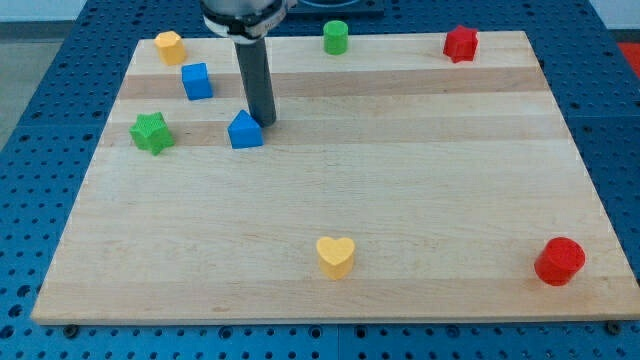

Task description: Push the blue triangle to the bottom left of the board

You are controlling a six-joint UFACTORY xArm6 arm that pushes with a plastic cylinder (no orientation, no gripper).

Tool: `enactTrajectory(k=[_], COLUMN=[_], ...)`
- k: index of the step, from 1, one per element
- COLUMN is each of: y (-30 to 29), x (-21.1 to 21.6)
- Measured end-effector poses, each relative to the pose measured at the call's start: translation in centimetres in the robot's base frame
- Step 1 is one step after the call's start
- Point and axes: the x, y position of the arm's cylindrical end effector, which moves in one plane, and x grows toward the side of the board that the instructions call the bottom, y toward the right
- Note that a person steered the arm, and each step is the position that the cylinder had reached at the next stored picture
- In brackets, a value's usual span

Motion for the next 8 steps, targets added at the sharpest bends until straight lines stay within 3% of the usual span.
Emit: enactTrajectory(k=[1,8], y=[-1.0,-4.3], x=[-1.2,11.9])
